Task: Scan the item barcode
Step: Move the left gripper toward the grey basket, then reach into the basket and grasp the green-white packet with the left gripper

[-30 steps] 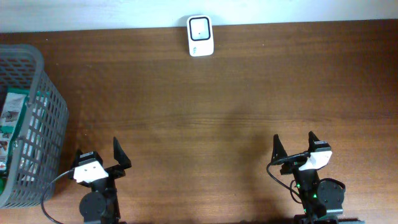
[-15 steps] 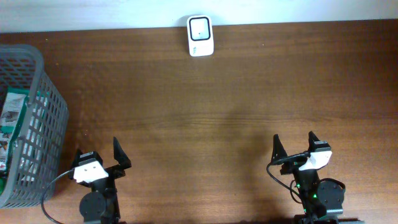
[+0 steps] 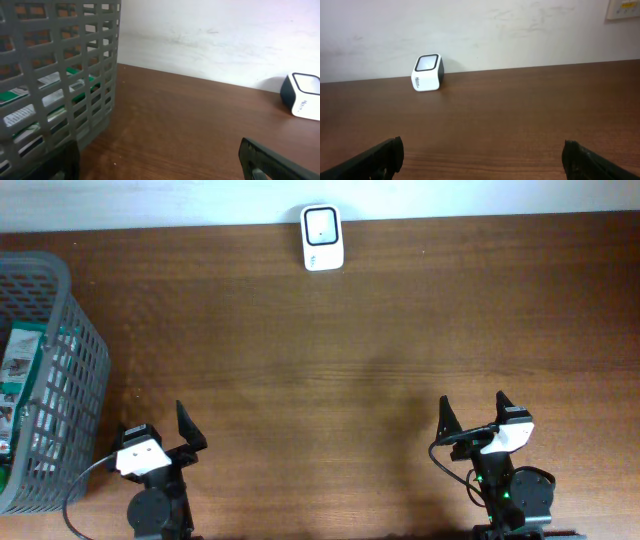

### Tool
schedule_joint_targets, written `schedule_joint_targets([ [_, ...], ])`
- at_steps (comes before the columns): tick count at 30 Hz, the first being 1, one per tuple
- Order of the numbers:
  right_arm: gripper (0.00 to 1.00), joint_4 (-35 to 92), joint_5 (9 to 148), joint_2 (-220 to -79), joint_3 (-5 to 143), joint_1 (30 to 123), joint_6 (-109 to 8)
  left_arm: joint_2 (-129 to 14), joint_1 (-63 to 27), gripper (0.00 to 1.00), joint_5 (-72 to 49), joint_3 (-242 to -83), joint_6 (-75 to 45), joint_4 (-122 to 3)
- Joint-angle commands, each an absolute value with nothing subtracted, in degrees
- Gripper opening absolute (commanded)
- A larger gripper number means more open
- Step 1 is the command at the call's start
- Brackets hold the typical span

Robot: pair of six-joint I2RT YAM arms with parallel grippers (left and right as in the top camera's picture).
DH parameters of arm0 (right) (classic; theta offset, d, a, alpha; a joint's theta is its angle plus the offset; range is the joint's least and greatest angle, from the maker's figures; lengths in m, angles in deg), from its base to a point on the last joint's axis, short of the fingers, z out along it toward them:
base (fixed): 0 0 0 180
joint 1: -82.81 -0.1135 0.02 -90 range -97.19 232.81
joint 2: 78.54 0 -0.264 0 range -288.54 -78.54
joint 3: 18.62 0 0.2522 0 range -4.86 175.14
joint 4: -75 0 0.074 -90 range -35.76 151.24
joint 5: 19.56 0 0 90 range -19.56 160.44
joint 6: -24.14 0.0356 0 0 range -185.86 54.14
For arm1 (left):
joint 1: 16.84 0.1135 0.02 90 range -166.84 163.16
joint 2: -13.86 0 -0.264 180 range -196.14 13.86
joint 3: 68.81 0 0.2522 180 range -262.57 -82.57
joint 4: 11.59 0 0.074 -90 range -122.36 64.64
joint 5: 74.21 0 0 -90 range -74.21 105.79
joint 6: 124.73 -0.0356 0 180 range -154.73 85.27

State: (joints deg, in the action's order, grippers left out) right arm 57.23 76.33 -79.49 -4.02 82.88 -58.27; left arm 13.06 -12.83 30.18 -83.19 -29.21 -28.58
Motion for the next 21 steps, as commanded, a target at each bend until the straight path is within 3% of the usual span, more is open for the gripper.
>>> schedule_joint_targets([
  [1,0.98,57.2,76.2,-79.6,-4.5,83.2,-57.9,13.2,-12.5,0.99,32.3,-83.1,-30.3,-28.7],
  [13,0.98,57.2,76.2,-79.6,-4.5,83.2,-57.9,10.8,-12.5,0.99,32.1,-90.9,-30.3,-29.5],
  [21,0.99,57.2,76.2,-79.6,-4.5,83.2,-57.9,-18.7,-12.5,0.99,30.4,-119.3,-30.4,-36.0],
])
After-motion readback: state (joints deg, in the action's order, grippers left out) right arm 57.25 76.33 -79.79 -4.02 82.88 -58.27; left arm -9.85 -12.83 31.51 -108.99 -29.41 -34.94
